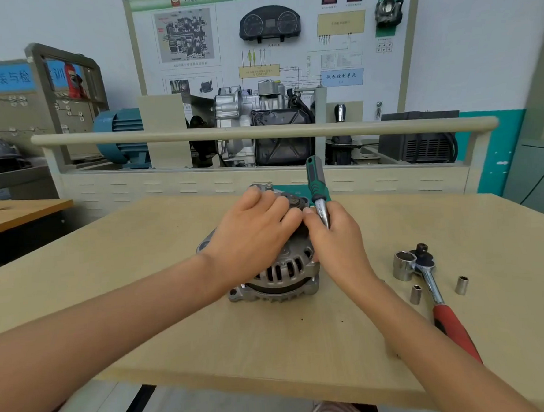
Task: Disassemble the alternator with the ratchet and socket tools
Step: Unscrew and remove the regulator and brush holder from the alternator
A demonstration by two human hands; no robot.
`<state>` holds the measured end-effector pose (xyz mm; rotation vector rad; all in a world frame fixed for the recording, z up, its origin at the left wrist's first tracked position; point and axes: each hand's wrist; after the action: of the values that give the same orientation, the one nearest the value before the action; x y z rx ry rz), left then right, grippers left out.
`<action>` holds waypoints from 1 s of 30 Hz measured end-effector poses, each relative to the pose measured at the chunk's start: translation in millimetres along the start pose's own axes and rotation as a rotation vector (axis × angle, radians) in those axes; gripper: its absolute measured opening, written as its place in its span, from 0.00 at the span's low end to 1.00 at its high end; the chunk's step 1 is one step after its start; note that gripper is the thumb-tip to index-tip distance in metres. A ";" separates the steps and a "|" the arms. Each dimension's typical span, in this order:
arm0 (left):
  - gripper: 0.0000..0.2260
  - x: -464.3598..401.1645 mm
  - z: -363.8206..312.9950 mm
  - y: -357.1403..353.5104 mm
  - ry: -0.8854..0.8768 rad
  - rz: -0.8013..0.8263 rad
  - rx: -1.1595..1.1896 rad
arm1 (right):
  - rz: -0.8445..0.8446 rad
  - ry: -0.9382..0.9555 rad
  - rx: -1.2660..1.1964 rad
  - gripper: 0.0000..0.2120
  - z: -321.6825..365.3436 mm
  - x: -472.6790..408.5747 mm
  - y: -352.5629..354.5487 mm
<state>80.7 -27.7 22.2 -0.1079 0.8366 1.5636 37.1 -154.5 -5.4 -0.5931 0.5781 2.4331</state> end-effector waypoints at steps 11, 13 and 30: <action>0.03 3.1 -10.9 22.8 0.177 0.188 0.019 | 0.081 -0.081 -0.154 0.12 -1.2 3.9 4.4; 0.03 1.4 -14.4 17.7 0.235 0.246 0.129 | 0.060 -0.067 -0.187 0.12 -2.6 7.7 3.0; 0.09 -1.8 -39.8 12.7 0.572 0.118 0.340 | 0.068 -0.068 -0.223 0.08 -7.0 9.5 1.9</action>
<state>53.9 -50.6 -0.2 -0.2699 1.5712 1.4930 30.8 -155.5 -15.5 -0.5855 0.3050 2.5919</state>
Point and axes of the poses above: each hand's wrist, its own x-axis away from the middle knuckle, its own y-axis out of the back of the hand, z = x × y, and after that the axes turned 5 degrees about z, right-handed
